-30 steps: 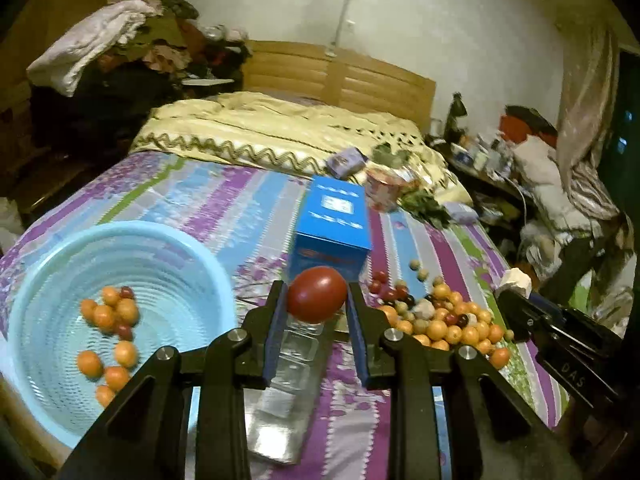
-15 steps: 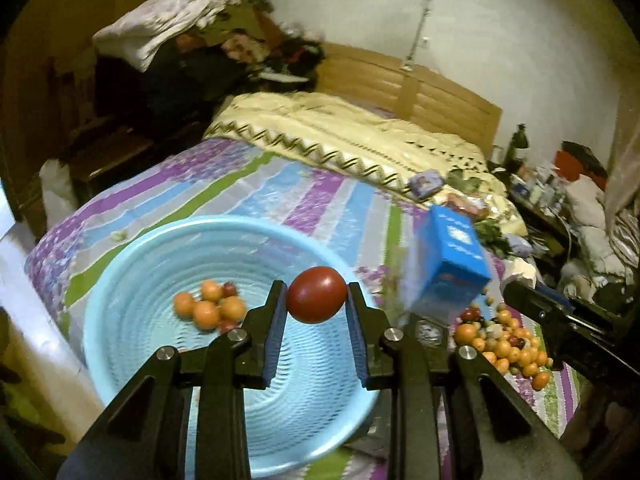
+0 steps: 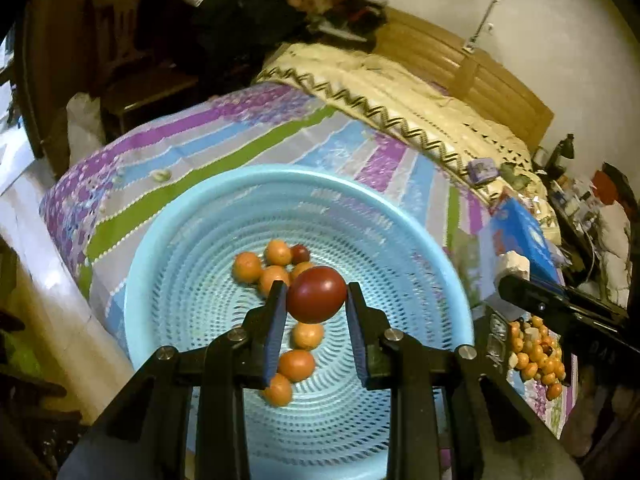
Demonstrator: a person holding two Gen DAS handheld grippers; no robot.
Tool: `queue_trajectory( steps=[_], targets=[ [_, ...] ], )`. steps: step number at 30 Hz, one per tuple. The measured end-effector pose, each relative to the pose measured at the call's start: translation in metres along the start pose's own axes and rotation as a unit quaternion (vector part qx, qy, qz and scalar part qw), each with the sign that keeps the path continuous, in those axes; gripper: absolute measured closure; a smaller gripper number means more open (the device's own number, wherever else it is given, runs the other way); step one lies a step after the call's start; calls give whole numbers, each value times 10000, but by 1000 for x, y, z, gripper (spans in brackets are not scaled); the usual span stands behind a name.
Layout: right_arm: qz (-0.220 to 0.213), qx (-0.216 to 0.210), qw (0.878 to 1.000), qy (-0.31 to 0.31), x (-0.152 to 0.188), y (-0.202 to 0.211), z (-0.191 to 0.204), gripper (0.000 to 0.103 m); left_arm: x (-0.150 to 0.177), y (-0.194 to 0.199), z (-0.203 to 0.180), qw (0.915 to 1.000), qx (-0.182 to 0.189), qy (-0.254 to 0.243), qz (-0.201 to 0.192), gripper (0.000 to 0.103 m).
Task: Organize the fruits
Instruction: 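Carry the red plum and pale cube over the light-blue basket, then open both tools to drop the plum and cube into the basket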
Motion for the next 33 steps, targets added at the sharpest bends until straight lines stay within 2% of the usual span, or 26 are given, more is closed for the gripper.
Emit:
queue_trajectory(
  steps=[8,33],
  targets=[
    [404,-134,9991,-36,6,-22,5,74,9,-17,18,9994,-74,157,290,73],
    [690,-173,9975,-40,16,-39,3,71,30,-41,20,9970,-28,209,745,72]
  ],
)
Point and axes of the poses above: each gripper's, at about its wrist camera, not at the fingertips, and y roughly against the way its jaws point, z to its left, x to its underside, the point moved 9 cm from there along -y, roughly the way its jaws point, and after that the axes turned 10 degrees about -z, right-handed, at the moved point
